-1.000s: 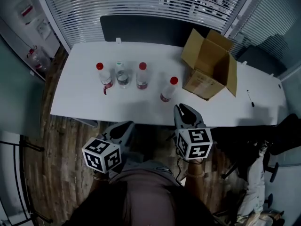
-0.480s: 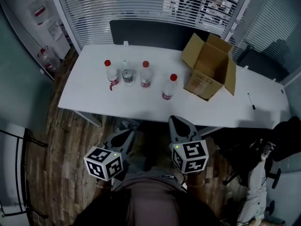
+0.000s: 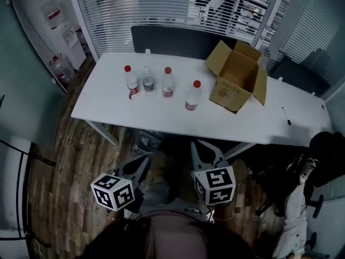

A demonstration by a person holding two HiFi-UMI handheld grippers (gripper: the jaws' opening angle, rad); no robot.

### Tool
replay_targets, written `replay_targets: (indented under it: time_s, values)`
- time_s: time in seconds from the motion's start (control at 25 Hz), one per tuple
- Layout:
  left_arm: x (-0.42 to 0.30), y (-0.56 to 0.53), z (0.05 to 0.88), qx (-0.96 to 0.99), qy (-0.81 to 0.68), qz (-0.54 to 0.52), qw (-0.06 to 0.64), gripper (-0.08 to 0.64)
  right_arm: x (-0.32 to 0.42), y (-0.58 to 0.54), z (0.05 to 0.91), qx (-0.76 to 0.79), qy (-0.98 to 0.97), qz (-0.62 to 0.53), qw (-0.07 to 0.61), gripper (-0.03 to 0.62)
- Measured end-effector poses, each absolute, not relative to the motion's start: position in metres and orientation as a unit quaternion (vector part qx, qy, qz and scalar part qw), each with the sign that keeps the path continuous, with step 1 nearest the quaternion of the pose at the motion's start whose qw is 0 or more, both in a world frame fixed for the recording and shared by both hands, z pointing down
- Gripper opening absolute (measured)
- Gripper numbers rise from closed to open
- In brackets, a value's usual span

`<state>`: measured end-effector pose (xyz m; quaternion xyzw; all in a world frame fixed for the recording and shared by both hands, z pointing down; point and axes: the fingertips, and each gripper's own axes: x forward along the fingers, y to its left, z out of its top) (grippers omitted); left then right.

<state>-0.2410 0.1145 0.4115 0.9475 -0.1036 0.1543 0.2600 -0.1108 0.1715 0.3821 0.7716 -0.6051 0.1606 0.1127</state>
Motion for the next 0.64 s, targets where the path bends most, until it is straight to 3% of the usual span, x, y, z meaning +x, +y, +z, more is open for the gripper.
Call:
replay_targets:
  time_s: [0.24,0.64]
  values:
    - [-0.279,0.15,0.424,0.937,-0.109,0.147,0.297,0.006,-0.138,0.207,0.39,0.768,-0.608,0.168,0.11,0.025]
    - [-0.326,0.197,0.44,0.931,-0.127,0.174,0.294,0.006,-0.173,0.242,0.402,0.762,-0.613,0.186,0.094,0.025]
